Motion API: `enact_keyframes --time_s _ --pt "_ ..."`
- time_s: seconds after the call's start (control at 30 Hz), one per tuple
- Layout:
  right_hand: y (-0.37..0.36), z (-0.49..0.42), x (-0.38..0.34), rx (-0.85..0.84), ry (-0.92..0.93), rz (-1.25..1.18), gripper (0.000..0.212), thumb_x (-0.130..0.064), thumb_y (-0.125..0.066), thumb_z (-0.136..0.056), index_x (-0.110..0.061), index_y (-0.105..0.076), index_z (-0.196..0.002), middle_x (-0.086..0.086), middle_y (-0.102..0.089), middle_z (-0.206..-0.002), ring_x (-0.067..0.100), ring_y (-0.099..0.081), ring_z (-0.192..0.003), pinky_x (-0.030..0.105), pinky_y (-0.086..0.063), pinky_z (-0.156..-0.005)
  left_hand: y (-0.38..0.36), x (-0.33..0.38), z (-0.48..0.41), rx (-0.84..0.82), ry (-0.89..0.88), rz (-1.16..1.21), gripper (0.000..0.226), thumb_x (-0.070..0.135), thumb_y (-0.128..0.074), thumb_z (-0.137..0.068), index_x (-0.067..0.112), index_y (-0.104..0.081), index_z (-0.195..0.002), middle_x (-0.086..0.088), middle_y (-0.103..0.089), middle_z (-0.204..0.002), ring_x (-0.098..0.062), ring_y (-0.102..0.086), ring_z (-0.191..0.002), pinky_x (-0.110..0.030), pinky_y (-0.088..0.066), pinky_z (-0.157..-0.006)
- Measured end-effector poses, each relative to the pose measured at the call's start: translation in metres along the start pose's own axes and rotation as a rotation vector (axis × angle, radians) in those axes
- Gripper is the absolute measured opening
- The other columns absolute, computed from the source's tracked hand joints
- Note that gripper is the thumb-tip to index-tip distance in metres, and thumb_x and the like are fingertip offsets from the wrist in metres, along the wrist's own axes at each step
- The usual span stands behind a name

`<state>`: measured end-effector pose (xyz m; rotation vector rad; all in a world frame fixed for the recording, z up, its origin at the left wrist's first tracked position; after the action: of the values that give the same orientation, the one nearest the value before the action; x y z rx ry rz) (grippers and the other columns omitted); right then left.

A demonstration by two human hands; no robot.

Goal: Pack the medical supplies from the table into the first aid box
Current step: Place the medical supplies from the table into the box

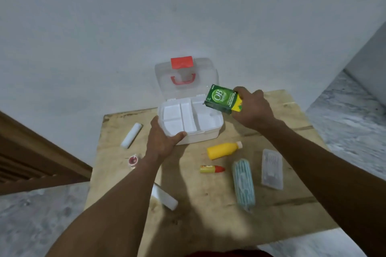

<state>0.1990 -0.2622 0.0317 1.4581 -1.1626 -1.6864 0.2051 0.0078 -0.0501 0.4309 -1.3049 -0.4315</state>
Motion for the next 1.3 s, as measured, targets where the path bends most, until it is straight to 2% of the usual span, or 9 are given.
enact_keyframes --time_s 0.17,0.27,0.4,0.5,0.63,0.77,0.97,1.13,1.3 --pt "-0.017 -0.005 -0.038 -0.075 0.019 0.284 0.054 -0.019 -0.064 -0.082 -0.013 -0.039 -0.129 0.018 -0.043 -0.114 0.043 -0.055 -0.097 0.039 -0.042 -0.073 -0.002 -0.009 -0.012 -0.05 -0.047 0.065 0.111 0.034 -0.084 -0.074 0.012 -0.009 -0.152 -0.013 -0.037 -0.15 -0.029 -0.04 -0.135 -0.028 -0.033 -0.1" --pt "-0.028 -0.01 -0.054 -0.081 0.058 0.455 0.044 -0.01 -0.061 -0.083 -0.001 -0.041 -0.122 0.02 -0.047 -0.117 0.041 -0.051 -0.105 0.042 -0.044 -0.082 -0.005 -0.009 -0.013 -0.074 -0.116 0.091 0.113 0.032 -0.083 -0.076 0.015 -0.004 -0.154 -0.009 -0.035 -0.152 -0.027 -0.038 -0.137 -0.027 -0.032 -0.101" --pt "-0.052 -0.027 -0.069 -0.099 0.151 0.615 0.036 -0.006 -0.056 -0.083 0.0 -0.048 -0.117 0.021 -0.048 -0.114 0.035 -0.05 -0.102 0.038 -0.04 -0.079 -0.006 -0.01 -0.018 -0.088 -0.215 0.153 0.104 0.038 -0.09 -0.063 0.027 -0.022 -0.141 0.005 -0.05 -0.135 -0.013 -0.051 -0.123 -0.036 -0.048 -0.101" --pt "-0.075 -0.039 -0.071 -0.078 0.164 0.544 0.036 -0.006 -0.059 -0.082 -0.002 -0.05 -0.116 0.022 -0.047 -0.111 0.034 -0.053 -0.092 0.032 -0.034 -0.068 -0.008 -0.013 -0.019 -0.048 -0.219 0.168 0.105 0.039 -0.091 -0.062 0.027 -0.023 -0.141 0.008 -0.05 -0.133 -0.01 -0.051 -0.121 -0.029 -0.049 -0.095" --pt "-0.105 -0.057 -0.065 -0.206 0.126 0.34 0.046 -0.016 -0.068 -0.085 -0.006 -0.046 -0.124 0.021 -0.048 -0.118 0.034 -0.056 -0.101 0.031 -0.042 -0.074 -0.012 -0.015 -0.022 -0.002 -0.238 0.149 0.104 0.039 -0.088 -0.065 0.027 -0.021 -0.144 0.01 -0.047 -0.133 -0.007 -0.048 -0.12 -0.014 -0.042 -0.086" --pt "-0.127 -0.068 -0.056 -0.298 0.095 0.124 0.063 -0.032 -0.076 -0.079 -0.004 -0.044 -0.125 0.017 -0.055 -0.116 0.033 -0.057 -0.107 0.033 -0.042 -0.077 -0.012 -0.016 -0.024 0.002 -0.238 0.146 0.103 0.042 -0.088 -0.065 0.032 -0.021 -0.143 0.013 -0.05 -0.133 -0.005 -0.052 -0.12 -0.027 -0.049 -0.092" --pt "-0.142 -0.072 -0.062 -0.322 0.066 0.005 0.053 -0.018 -0.072 -0.084 -0.002 -0.039 -0.122 0.017 -0.06 -0.111 0.033 -0.062 -0.101 0.033 -0.04 -0.073 -0.013 -0.015 -0.021 -0.001 -0.232 0.146 0.095 0.033 -0.087 -0.07 0.036 -0.02 -0.138 0.022 -0.049 -0.125 0.012 -0.05 -0.112 -0.003 -0.043 -0.08" --pt "-0.136 -0.069 -0.057 -0.426 0.088 -0.037 0.062 -0.021 -0.078 -0.078 -0.001 -0.039 -0.122 0.018 -0.06 -0.107 0.033 -0.06 -0.098 0.037 -0.044 -0.075 -0.013 -0.016 -0.022 -0.012 -0.249 0.162 0.096 0.028 -0.087 -0.071 0.027 -0.023 -0.142 0.022 -0.047 -0.128 0.009 -0.048 -0.118 -0.001 -0.041 -0.084" --pt "-0.104 -0.053 -0.052 -0.174 0.048 -0.066 0.042 -0.007 -0.065 -0.083 0.0 -0.049 -0.12 0.021 -0.063 -0.11 0.036 -0.06 -0.103 0.033 -0.043 -0.079 -0.012 -0.015 -0.021 -0.034 -0.235 0.167 0.099 0.024 -0.086 -0.072 0.023 -0.018 -0.145 0.019 -0.045 -0.128 0.015 -0.046 -0.112 -0.007 -0.039 -0.091"
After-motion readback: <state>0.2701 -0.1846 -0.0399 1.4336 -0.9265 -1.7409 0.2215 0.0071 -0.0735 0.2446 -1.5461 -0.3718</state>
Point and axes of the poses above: each hand's wrist, its own z-axis away from the middle knuckle, its own y-axis out of the back of the hand, x = y × z, the point moved 4 cm from there along -z, towards the middle knuckle
